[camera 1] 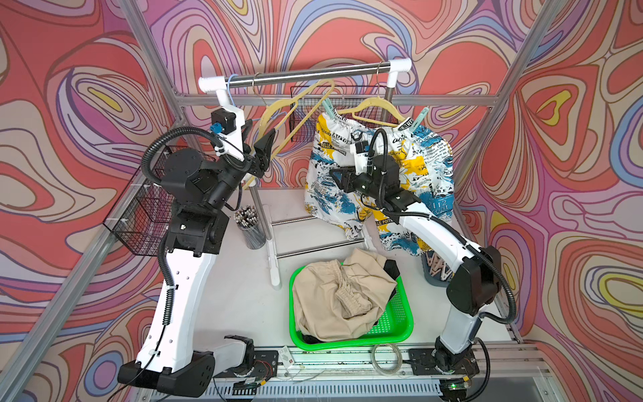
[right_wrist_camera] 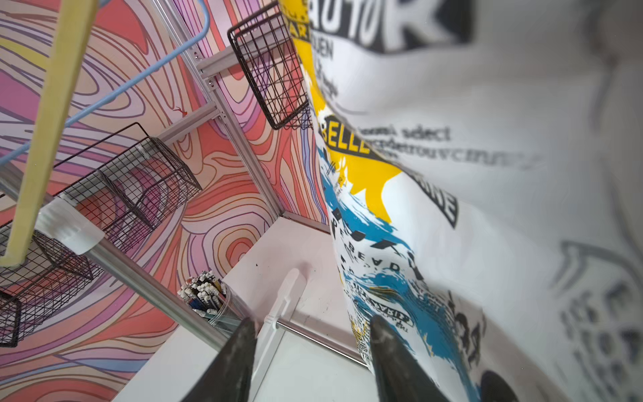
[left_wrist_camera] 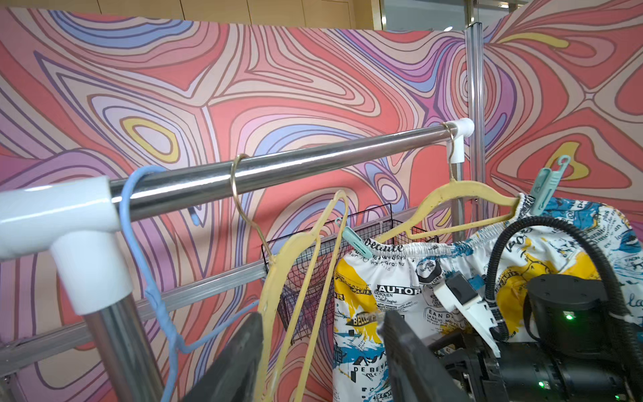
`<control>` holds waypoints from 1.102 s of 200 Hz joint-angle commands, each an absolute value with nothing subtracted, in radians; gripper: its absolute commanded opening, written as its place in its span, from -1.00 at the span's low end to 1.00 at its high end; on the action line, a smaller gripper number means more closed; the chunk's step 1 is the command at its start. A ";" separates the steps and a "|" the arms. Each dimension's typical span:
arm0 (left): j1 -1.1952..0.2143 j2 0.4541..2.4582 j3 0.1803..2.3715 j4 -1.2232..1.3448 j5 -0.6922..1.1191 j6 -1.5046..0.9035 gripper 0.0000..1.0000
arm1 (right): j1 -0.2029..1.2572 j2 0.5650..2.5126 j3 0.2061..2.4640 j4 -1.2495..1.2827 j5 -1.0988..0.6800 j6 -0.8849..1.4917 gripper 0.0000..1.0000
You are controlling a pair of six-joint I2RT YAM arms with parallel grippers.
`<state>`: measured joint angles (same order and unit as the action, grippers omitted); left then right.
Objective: Remove the clothespins securing shorts to the hanger
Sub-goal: Adjust the shorts on the hanger, then adjust the hanger on the clothesline.
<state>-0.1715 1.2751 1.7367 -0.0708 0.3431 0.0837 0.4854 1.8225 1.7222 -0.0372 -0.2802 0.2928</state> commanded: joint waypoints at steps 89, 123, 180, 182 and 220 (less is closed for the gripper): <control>-0.176 1.460 1.831 -0.045 0.254 0.224 0.23 | 0.482 1.618 1.530 0.026 -0.295 0.320 0.07; -0.176 1.445 1.809 -0.024 0.225 0.230 0.01 | 0.482 1.621 1.523 0.022 -0.303 0.322 0.07; -0.177 1.376 1.729 0.025 0.250 0.171 0.08 | 0.482 1.640 1.544 0.027 -0.315 0.325 0.07; -0.178 1.369 1.724 0.031 0.248 0.169 0.10 | 0.482 1.640 1.545 0.026 -0.315 0.325 0.07; -0.177 1.288 1.648 0.071 0.166 0.185 0.19 | 0.482 1.645 1.542 0.028 -0.311 0.324 0.07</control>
<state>-0.1772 1.3437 1.6650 -0.0097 0.2241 0.1791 0.4854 1.6325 1.5314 0.0128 -0.3050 0.3214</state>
